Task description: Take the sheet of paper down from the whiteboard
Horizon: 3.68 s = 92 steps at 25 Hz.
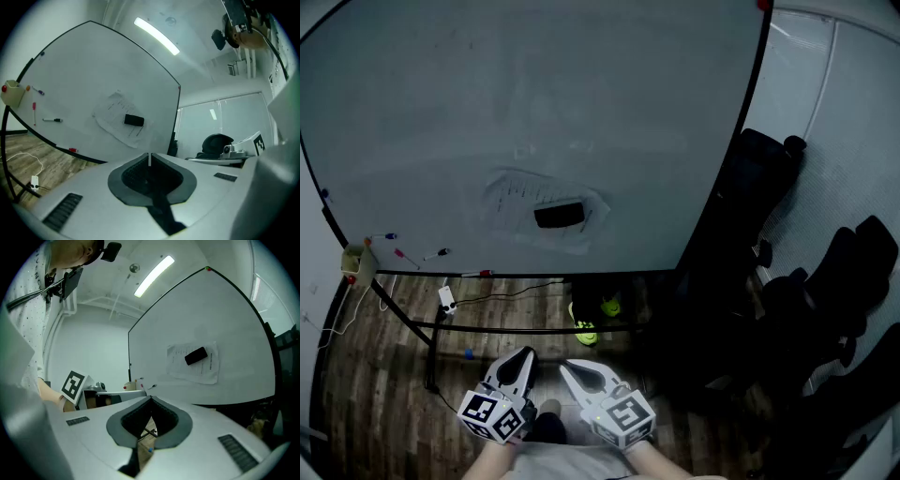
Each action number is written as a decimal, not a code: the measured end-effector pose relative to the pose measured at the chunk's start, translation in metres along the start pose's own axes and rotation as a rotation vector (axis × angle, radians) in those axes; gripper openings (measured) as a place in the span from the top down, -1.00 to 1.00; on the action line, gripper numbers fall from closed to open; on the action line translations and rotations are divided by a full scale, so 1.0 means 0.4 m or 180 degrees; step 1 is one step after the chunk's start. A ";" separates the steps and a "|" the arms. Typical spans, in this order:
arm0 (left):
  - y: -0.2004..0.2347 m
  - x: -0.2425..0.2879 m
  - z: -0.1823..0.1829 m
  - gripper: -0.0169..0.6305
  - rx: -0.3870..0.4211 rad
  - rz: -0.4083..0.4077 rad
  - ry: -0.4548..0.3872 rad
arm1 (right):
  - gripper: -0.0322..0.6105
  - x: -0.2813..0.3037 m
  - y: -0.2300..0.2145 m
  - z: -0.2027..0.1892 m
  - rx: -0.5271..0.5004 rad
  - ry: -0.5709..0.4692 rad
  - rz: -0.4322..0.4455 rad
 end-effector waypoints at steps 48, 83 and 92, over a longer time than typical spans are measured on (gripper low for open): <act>0.553 0.400 0.249 0.37 0.0665 0.0381 -0.0182 | 0.09 0.500 -0.449 0.283 -0.3497 0.0643 -0.1531; 0.573 0.499 0.203 0.32 -0.0023 0.0289 -0.0108 | 0.02 0.573 -0.524 0.330 -0.4900 0.1310 -0.1612; 0.549 0.501 0.219 0.72 0.0019 0.0177 -0.0219 | 0.02 0.571 -0.522 0.329 -0.4900 0.1309 -0.1638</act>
Point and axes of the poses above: the fingertips, and each gripper's own axes: x forward along the fingers, y to its left, z out of its top, the point moved 2 cm from there along -x, backward along the fingers, and after that the axes turned 1 degree about -y, right-handed, at the moved point
